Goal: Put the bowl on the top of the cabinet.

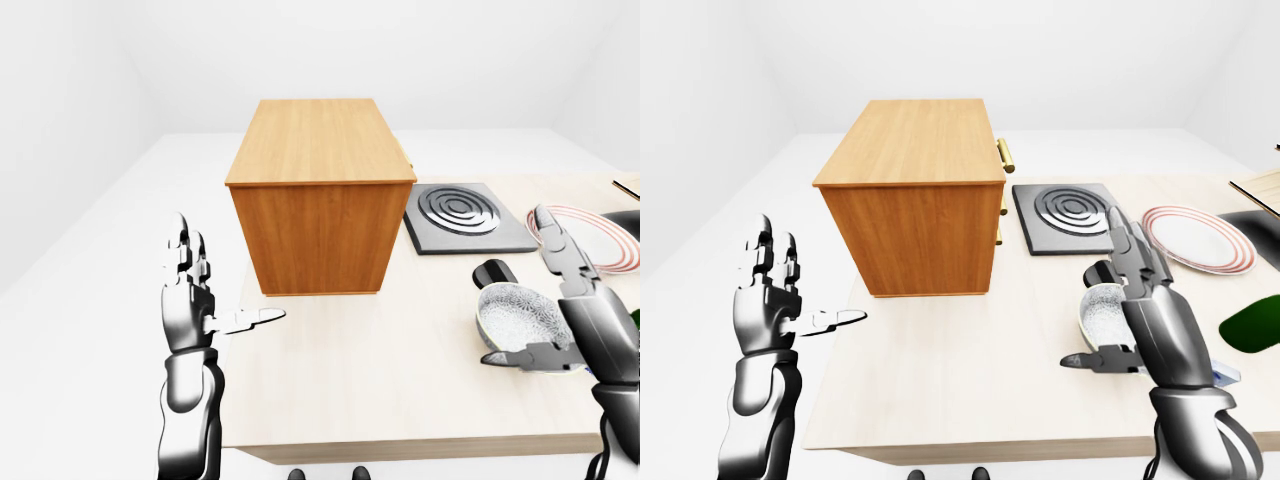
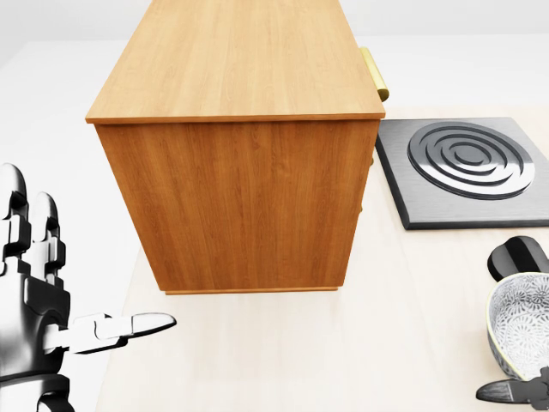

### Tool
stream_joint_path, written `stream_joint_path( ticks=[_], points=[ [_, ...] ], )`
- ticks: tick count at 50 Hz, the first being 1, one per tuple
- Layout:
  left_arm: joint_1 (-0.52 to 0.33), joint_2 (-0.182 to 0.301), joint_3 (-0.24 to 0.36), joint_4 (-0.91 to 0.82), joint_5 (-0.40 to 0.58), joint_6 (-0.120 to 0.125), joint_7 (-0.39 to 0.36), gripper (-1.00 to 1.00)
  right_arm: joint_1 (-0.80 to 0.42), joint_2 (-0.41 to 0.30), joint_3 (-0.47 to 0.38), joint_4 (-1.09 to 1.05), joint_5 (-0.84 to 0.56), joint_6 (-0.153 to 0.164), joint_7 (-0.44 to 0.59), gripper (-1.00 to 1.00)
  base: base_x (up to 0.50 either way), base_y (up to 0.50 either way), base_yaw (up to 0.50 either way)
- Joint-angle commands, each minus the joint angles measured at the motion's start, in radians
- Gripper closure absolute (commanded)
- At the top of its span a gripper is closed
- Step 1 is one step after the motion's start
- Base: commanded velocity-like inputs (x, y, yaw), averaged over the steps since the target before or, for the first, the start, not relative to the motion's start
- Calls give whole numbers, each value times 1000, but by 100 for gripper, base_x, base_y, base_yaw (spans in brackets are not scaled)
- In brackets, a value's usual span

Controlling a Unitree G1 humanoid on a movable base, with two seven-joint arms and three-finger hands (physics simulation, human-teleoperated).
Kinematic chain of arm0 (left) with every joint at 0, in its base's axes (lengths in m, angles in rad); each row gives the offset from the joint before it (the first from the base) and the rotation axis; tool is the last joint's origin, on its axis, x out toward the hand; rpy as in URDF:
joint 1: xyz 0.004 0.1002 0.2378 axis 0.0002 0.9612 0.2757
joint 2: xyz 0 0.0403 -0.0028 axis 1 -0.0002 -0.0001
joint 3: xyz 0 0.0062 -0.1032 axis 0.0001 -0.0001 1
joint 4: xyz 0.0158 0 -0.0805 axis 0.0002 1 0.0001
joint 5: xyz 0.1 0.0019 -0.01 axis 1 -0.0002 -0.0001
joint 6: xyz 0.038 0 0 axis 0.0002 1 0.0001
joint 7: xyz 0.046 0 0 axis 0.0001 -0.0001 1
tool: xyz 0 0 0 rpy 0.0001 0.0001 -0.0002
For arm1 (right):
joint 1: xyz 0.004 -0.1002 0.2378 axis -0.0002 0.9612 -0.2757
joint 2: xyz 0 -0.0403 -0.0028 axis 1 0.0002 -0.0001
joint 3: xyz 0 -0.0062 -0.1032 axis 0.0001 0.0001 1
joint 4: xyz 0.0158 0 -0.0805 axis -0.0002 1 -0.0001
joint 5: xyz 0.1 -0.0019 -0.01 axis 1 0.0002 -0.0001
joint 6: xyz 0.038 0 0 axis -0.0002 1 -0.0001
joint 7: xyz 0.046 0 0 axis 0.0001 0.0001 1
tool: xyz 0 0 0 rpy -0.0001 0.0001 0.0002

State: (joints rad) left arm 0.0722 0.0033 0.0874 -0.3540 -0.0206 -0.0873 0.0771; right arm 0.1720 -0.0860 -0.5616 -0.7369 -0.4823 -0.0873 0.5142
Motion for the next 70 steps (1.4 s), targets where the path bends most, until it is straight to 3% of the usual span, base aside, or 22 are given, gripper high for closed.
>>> stream_joint_path(
  ticks=[1,18,35,70],
  points=[
    [3,0,-3,0,1,0,-2,-100,44,21,-53,55,-33,0,72,-100,0,0,0],
    [6,-1,-2,4,0,0,-6,-100,97,46,-106,149,-84,0,125,-100,0,0,0],
    [6,-2,-5,5,2,0,-6,-100,108,25,-138,262,-148,0,123,-100,0,0,0],
    [-13,2,1,22,1,0,7,-100,124,-18,-54,482,-265,0,-16,-100,0,0,0]
  ],
)
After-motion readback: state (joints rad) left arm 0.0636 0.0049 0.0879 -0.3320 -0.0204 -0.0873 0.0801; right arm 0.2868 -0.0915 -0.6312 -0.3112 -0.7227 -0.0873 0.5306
